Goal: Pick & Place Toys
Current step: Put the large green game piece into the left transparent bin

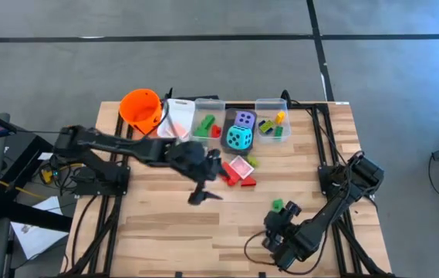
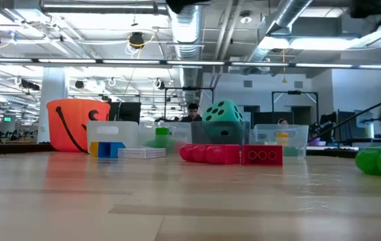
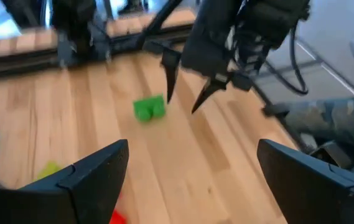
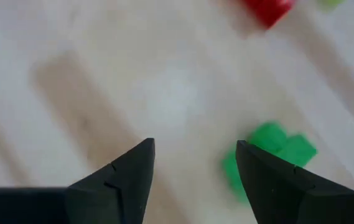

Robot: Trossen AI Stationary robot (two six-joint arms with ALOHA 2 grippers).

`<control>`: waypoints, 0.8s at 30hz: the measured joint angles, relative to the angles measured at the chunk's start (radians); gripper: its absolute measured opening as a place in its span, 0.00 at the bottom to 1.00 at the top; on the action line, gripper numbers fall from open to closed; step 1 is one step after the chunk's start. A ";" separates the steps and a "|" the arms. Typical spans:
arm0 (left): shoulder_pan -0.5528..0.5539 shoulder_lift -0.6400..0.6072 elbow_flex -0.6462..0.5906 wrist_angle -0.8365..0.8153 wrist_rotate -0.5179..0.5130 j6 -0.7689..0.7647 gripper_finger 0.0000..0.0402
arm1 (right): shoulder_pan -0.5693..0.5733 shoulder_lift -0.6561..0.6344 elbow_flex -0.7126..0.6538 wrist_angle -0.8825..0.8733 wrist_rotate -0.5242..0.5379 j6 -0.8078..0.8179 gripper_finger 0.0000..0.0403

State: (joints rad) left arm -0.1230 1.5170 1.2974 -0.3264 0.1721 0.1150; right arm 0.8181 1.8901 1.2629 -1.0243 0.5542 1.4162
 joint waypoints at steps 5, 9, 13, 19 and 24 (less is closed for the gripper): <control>-0.071 -0.154 -0.188 0.122 -0.090 -0.049 0.87 | -0.032 -0.001 0.072 -0.063 -0.130 -0.052 0.54; -0.091 -0.254 -0.328 0.251 -0.169 -0.122 0.87 | -0.083 -0.001 0.109 -0.083 -0.130 0.034 0.55; -0.095 -0.339 -0.451 0.338 -0.260 -0.201 0.86 | -0.145 -0.001 0.113 -0.101 -0.137 0.069 0.55; -0.094 -0.416 -0.589 0.418 -0.427 -0.255 0.86 | -0.231 -0.001 0.113 -0.267 -0.148 0.216 0.55; -0.079 -0.464 -0.616 0.423 -0.461 -0.255 0.86 | -0.272 -0.001 0.096 -0.337 -0.233 0.388 0.55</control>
State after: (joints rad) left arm -0.2016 1.0529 0.6819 0.0962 -0.2892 -0.1397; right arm 0.5465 1.8896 1.3590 -1.3611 0.3215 1.8040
